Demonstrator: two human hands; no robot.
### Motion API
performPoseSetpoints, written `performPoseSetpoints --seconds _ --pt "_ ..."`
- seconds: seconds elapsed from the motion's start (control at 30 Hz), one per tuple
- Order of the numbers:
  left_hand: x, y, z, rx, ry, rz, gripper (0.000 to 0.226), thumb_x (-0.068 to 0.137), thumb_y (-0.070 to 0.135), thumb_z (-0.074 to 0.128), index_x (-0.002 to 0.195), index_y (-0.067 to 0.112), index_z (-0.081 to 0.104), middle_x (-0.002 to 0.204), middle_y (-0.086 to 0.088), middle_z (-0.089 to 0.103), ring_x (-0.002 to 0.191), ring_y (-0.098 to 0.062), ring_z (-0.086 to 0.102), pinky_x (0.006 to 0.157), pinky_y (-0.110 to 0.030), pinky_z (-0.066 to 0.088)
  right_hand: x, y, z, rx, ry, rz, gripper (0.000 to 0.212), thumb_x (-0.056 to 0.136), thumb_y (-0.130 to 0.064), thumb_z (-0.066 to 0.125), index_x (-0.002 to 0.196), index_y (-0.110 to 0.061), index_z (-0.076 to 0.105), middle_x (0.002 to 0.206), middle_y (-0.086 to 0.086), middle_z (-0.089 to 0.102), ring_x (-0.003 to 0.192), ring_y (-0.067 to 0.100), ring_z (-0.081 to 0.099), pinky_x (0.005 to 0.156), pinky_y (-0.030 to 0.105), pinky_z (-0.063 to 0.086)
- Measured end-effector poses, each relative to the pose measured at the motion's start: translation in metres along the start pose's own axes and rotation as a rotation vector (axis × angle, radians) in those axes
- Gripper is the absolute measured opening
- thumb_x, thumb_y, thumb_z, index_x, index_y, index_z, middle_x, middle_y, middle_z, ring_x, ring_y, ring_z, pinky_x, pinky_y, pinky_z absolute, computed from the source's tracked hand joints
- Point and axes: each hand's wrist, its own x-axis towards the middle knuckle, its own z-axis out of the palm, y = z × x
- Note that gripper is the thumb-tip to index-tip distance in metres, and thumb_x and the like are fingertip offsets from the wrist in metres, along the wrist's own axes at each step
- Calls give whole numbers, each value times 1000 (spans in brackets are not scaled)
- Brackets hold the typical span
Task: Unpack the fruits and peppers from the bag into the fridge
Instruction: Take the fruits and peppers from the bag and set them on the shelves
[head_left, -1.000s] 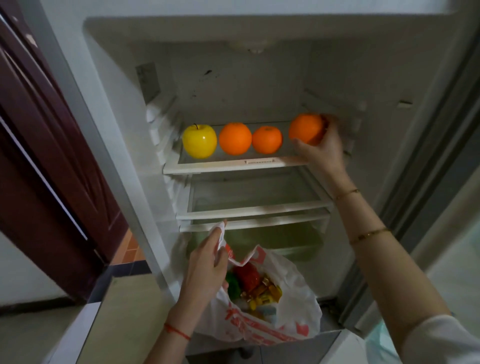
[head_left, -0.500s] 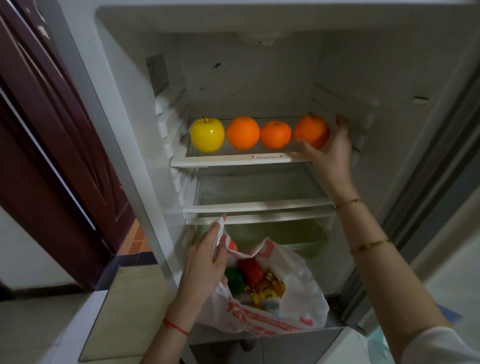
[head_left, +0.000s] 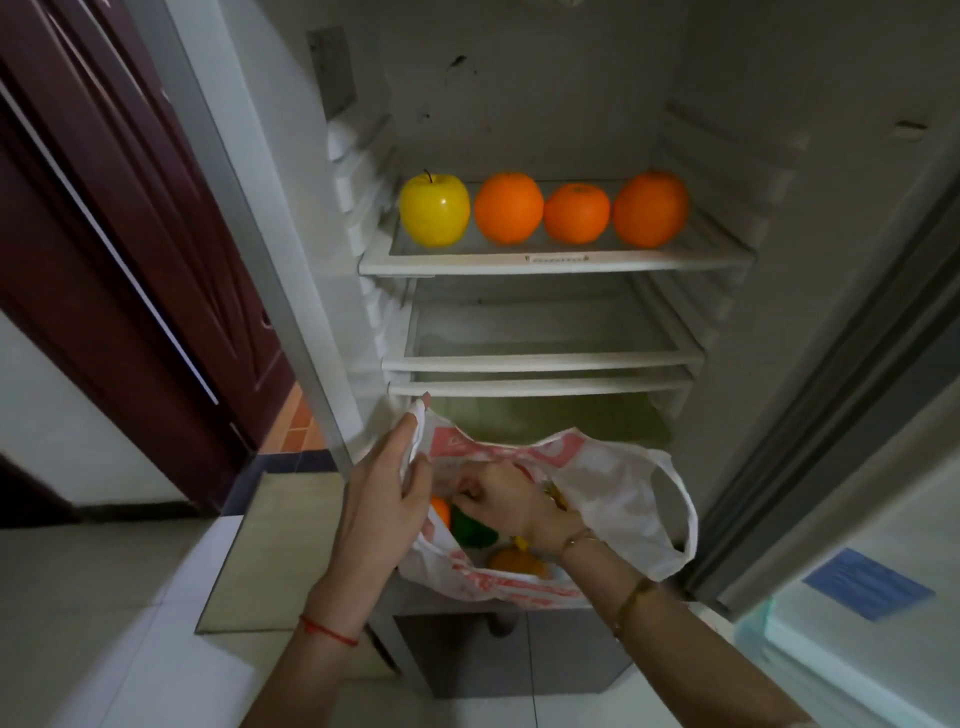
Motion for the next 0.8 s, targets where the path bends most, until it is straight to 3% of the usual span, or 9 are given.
performPoseSetpoints --seconds 0.2,0.27,0.37,0.5,0.6,0.67,0.8 --pt "-11 2 -8 -18 21 13 53 97 7 49 142 35 42 68 5 56 45 -5 57 43 -7 39 43 23 53 -206 -159 82 56 82 -46 61 134 -29 49 135 1 57 124 23 53 110 45 40" --pt "-12 -2 -9 4 16 41 55 97 8 48 142 39 41 70 6 55 46 -6 55 46 -11 43 44 12 56 -223 -170 88 59 80 -45 62 135 -34 42 141 2 50 130 28 47 112 52 35" --pt "-11 -6 -9 -2 -6 34 56 98 9 46 146 36 39 70 5 54 45 -8 56 48 -21 52 45 5 65 -359 -195 104 62 89 -30 58 145 -26 30 147 7 40 137 32 39 113 50 28" --pt "-12 -5 -9 -8 -14 27 52 99 9 48 147 28 40 77 6 49 49 -1 57 46 -10 44 46 7 76 -369 -192 63 74 82 -19 67 145 -20 29 148 8 37 137 33 37 114 53 30" --pt "-9 -9 -7 -28 -22 13 53 100 14 47 147 35 36 90 3 53 56 -6 57 55 -14 53 45 -1 79 -254 -96 122 38 99 -24 45 134 -10 46 136 17 50 129 38 45 108 52 33" --pt "-8 -9 -6 -27 -32 16 53 100 16 47 148 35 35 90 5 54 63 -8 57 63 -18 57 40 -10 76 -172 -31 152 36 104 -26 32 124 -7 54 125 20 57 120 40 50 103 51 35" --pt "-6 -1 -6 -64 -55 24 49 100 11 47 145 26 40 74 8 51 52 -4 61 47 -12 48 28 -17 61 -78 80 128 32 103 -25 35 123 -6 52 123 18 56 115 38 53 97 49 43"
